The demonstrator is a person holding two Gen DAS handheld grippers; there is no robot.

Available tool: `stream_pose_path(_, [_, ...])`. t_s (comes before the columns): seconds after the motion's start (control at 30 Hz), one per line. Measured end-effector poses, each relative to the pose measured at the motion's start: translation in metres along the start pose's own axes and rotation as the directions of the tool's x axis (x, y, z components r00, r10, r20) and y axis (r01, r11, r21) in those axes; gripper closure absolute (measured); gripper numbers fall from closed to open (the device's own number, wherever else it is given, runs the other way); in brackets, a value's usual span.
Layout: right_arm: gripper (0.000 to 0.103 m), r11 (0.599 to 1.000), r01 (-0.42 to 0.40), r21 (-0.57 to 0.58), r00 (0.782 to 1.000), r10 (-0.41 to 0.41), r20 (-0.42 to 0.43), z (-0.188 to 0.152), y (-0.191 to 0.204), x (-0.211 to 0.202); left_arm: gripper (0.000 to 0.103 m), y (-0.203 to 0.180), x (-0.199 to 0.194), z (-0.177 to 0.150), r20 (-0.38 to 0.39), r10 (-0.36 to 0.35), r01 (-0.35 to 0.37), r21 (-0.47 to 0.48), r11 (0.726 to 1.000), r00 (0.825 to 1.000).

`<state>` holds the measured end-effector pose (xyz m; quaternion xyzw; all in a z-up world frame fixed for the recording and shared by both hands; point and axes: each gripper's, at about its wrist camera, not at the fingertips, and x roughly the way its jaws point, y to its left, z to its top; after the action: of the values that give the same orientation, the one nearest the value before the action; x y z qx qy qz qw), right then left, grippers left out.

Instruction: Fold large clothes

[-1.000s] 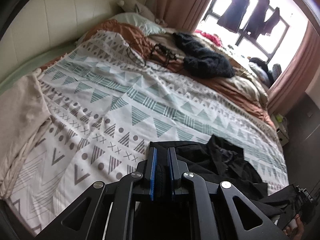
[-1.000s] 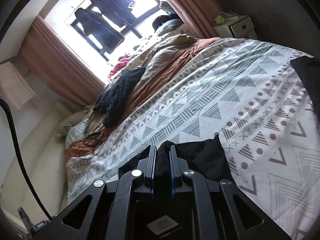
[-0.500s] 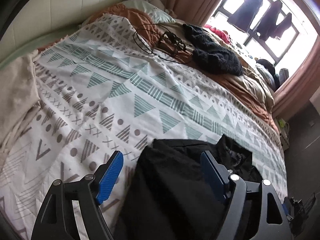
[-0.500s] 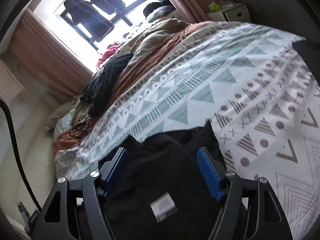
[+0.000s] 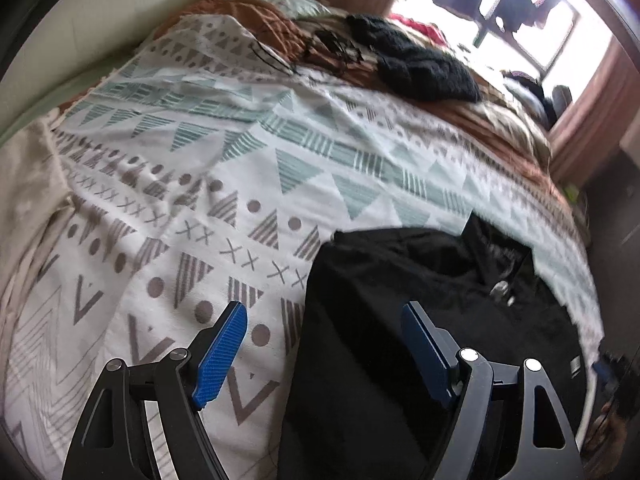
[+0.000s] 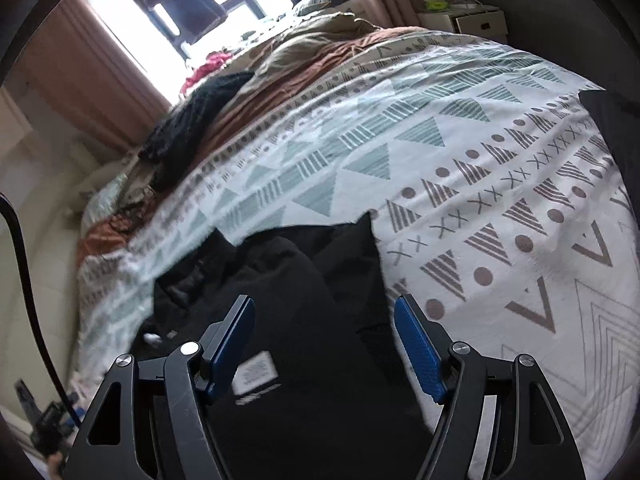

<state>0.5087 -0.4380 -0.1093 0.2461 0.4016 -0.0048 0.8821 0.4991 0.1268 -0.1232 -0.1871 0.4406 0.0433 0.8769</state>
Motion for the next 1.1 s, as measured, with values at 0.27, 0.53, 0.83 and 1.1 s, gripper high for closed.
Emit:
stream_pose_path(0.27, [0.058, 0.999, -0.015, -0.028, 0.999, 0.014, -0.046, 0.008, -0.001, 0.034, 0.044, -0.001, 0.045, 0.001, -0.072, 0.028, -0.026, 0.028, 0.999, 0.997])
stream_pose_path(0.53, [0.058, 0.990, -0.008, -0.139, 0.995, -0.005, -0.096, 0.010, 0.026, 0.054, 0.078, -0.007, 0.063, 0.002, -0.094, 0.040, -0.033, 0.076, 0.997, 0.995])
stream_pose_path(0.83, [0.097, 0.987, 0.030, -0.159, 0.991, -0.050, -0.122, 0.005, 0.025, 0.053, 0.101, -0.006, 0.046, 0.001, -0.027, 0.071, -0.068, 0.095, 0.993, 0.997])
stream_pose_path(1.1, [0.100, 0.990, -0.030, -0.139, 0.999, 0.033, 0.020, 0.013, 0.037, 0.000, 0.102, -0.024, -0.005, 0.014, 0.104, 0.031, -0.045, 0.140, 0.989, 0.994])
